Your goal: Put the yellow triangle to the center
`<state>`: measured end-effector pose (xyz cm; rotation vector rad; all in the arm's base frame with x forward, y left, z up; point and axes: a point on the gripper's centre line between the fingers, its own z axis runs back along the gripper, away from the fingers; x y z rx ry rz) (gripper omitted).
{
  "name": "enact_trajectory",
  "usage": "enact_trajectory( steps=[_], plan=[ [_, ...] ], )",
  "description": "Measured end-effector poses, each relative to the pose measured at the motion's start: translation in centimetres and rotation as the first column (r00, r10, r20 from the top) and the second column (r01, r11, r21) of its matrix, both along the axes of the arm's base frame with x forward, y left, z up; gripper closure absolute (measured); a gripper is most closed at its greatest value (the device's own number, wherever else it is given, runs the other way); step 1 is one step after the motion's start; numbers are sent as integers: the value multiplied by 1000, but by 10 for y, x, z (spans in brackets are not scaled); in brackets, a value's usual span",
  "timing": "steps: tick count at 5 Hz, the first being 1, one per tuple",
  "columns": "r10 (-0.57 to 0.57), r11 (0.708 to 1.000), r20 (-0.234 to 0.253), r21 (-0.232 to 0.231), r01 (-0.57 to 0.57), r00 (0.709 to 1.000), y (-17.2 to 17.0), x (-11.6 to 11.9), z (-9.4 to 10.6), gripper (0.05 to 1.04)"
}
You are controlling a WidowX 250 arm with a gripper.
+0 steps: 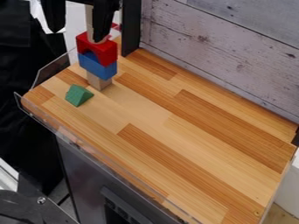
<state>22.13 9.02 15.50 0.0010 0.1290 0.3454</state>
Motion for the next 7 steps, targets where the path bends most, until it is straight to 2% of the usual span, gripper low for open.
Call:
enact_trajectory(
  steps=[1, 2, 3, 4, 5, 6, 7],
  plan=[
    [1, 1000, -23, -12, -1, 1000, -1, -1, -6, 83],
    [16, 998, 40, -64, -14, 999, 1, 4, -6, 83],
    [42, 998, 76, -56, -38, 996, 11, 9, 5, 83],
    [58, 998, 105, -27, -55, 993, 19, 18, 19, 83],
    [81, 997, 63, 11, -82, 995, 29, 30, 24, 83],
    [85, 996, 65, 3, -85, 994, 34, 41, 28, 83],
    [93, 996, 43, -5, -93, 995, 39, 46, 26, 83]
  ],
)
